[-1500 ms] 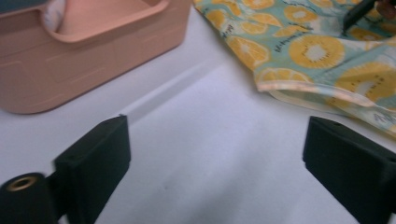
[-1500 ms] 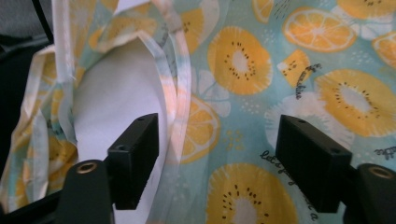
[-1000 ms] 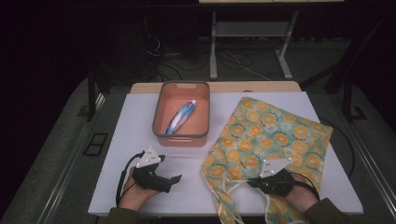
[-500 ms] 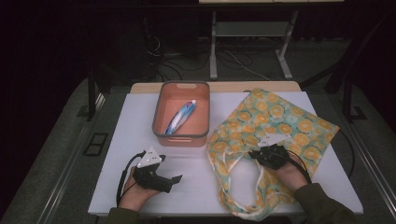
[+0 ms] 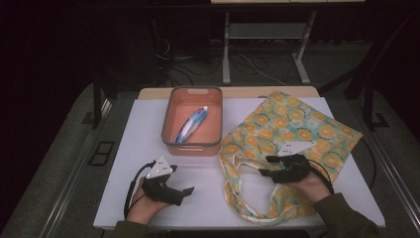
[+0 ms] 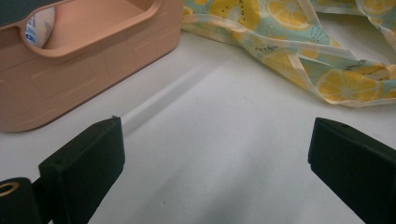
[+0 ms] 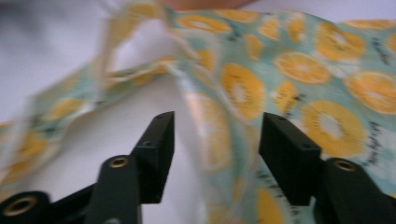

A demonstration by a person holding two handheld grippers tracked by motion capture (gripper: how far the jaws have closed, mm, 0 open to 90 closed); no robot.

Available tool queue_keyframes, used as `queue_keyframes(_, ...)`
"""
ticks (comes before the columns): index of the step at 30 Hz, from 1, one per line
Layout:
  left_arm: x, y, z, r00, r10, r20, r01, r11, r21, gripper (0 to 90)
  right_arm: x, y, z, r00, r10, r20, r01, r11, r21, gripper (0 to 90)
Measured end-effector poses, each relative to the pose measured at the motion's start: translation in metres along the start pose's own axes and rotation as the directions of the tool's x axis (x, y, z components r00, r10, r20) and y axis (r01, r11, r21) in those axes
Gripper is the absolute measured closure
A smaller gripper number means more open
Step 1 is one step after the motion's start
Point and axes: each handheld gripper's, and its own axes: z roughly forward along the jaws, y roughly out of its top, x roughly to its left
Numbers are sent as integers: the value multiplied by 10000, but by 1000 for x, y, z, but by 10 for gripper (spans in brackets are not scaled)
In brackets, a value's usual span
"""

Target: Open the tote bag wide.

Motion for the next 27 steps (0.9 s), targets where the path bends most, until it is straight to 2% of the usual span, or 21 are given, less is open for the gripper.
queue_keyframes(1,0,0,0,10000,-3,2,3,10000,0,23,0,0,0,10000,0,0,0,10000,0,428)
queue_keyframes(2,0,0,0,10000,-8,14,8,10000,14,23,12,-1,-5,9989,-335,-338,335,9994,2,419)
queue_keyframes(5,-1,0,1,10000,35,65,-35,10000,15,23,28,-5,-8,9941,-525,-953,524,9986,-34,420)
queue_keyframes(6,-1,0,1,10000,21,82,-21,10000,6,23,28,-5,-8,9941,-525,-953,524,9986,-34,420)
queue_keyframes(11,-2,0,2,9999,42,108,-42,10000,37,23,51,-12,-6,9833,-800,-1637,830,9965,115,460)
queue_keyframes(12,-2,0,2,9999,35,112,-35,10000,41,23,57,-13,-4,9786,-932,-1834,980,9950,171,473)
queue_keyframes(13,-2,0,2,9999,42,121,-43,10000,49,23,57,-13,-4,9786,-932,-1834,980,9950,171,473)
queue_keyframes(18,-2,0,3,9999,76,122,-77,9999,86,23,68,-14,7,9627,-983,-2519,1145,9921,504,529)
queue_keyframes(20,-2,0,3,9999,68,125,-70,9999,94,23,74,-16,15,9552,-1158,-2722,1434,9861,835,547)
queue_keyframes(23,-3,0,4,9999,86,133,-87,9999,105,23,77,-18,20,9519,-1305,-2772,1642,9811,1020,564)
queue_keyframes(24,-3,0,4,9999,89,142,-90,9999,106,23,81,-19,25,9471,-1474,-2851,1878,9749,1198,579)
queue_keyframes(26,-3,0,4,9998,89,150,-91,9999,106,23,86,-20,28,9401,-1793,-2899,2260,9646,1360,663)
queue_keyframes(27,-3,0,4,9999,92,143,-93,9999,112,23,86,-20,28,9401,-1793,-2899,2260,9646,1360,663)
